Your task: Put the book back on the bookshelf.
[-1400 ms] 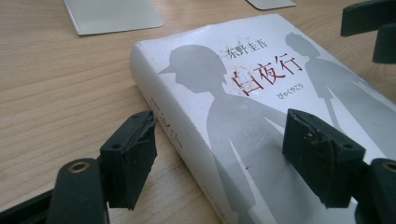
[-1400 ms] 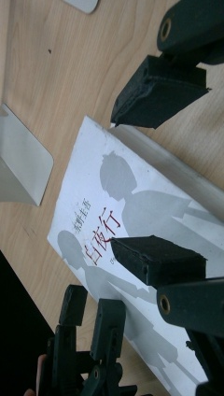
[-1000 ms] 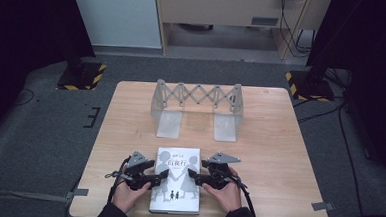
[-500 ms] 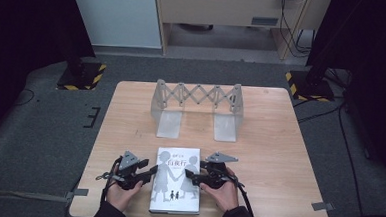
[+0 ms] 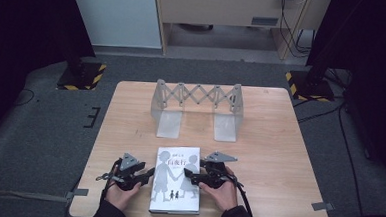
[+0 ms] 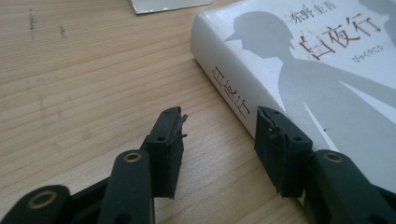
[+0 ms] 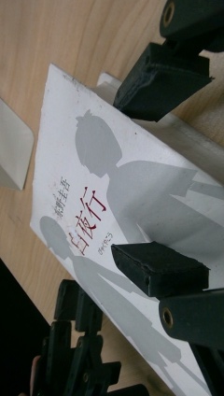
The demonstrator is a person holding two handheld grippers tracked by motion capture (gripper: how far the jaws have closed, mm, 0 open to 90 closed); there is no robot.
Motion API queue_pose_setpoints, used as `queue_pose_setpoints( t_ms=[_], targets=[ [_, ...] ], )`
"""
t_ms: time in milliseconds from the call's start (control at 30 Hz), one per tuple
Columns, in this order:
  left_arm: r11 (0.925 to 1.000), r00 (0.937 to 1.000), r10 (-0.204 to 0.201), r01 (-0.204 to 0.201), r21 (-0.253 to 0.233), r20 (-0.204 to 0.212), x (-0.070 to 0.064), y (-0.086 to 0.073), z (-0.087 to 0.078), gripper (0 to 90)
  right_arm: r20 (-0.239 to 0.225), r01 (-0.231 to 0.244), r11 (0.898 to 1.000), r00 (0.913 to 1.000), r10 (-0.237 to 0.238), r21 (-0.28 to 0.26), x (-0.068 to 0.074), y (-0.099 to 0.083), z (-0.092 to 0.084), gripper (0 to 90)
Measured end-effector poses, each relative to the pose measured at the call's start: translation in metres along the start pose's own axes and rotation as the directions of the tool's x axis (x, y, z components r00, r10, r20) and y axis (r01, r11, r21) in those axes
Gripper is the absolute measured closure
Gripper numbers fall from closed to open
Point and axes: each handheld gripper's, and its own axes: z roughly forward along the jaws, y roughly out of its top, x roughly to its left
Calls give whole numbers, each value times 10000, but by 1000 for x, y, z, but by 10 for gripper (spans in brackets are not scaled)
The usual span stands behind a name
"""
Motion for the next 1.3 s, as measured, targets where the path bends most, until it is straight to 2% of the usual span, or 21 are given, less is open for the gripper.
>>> queue_pose_setpoints(
  t_ms=[100, 200, 300, 467, 567, 733, 800, 933, 1033, 1133, 1300],
  targets=[
    [10000, 10000, -29, 29, 60, 28, 1, -1, -1, 512, -42, 225, 9994, 9997, -226, -277, 3, 4, -3, 301],
    [10000, 10000, -49, 49, 37, 33, 1, -1, 0, 510, -358, 194, 9986, 9991, -212, -492, 7, 8, -4, 305],
    [10000, 10000, -75, 74, 43, 59, 1, -1, 0, 509, -391, 228, 9990, 9989, -243, -386, 9, 13, -3, 305],
    [9999, 9998, -153, 153, 20, 95, 2, -2, 0, 497, -633, 161, 9986, 9978, -193, -504, 10, 15, -5, 325],
    [9999, 9998, -155, 155, 15, 82, 2, -2, 0, 491, -735, 454, 9983, 9961, -480, -363, 13, 13, -6, 346],
    [9999, 9999, -139, 139, -5, 102, 3, -2, 1, 475, -1024, 154, 9997, 9946, -171, -174, 11, 9, -4, 396],
    [10000, 9999, -86, 86, 8, 117, 4, -2, 1, 476, -1287, -49, 10000, 9917, 44, -37, 10, 10, -4, 414],
    [10000, 9999, -59, 59, 1, 147, 4, -2, 1, 484, -1649, -84, 9998, 9863, 115, 194, 8, 14, -1, 407],
    [9999, 9998, -107, 107, -4, 157, 5, -2, 1, 477, -1639, -35, 9996, 9864, 82, 286, 8, 13, -1, 421],
    [9998, 9996, -186, 187, -48, 189, 6, -1, 0, 452, -1727, -319, 9993, 9843, 351, 215, 7, 11, -1, 460],
    [9970, 9987, -451, 465, -620, 241, 8, 2, -6, 394, -1986, -823, 9966, 9768, 803, -20, 7, 10, -3, 553]
  ],
)
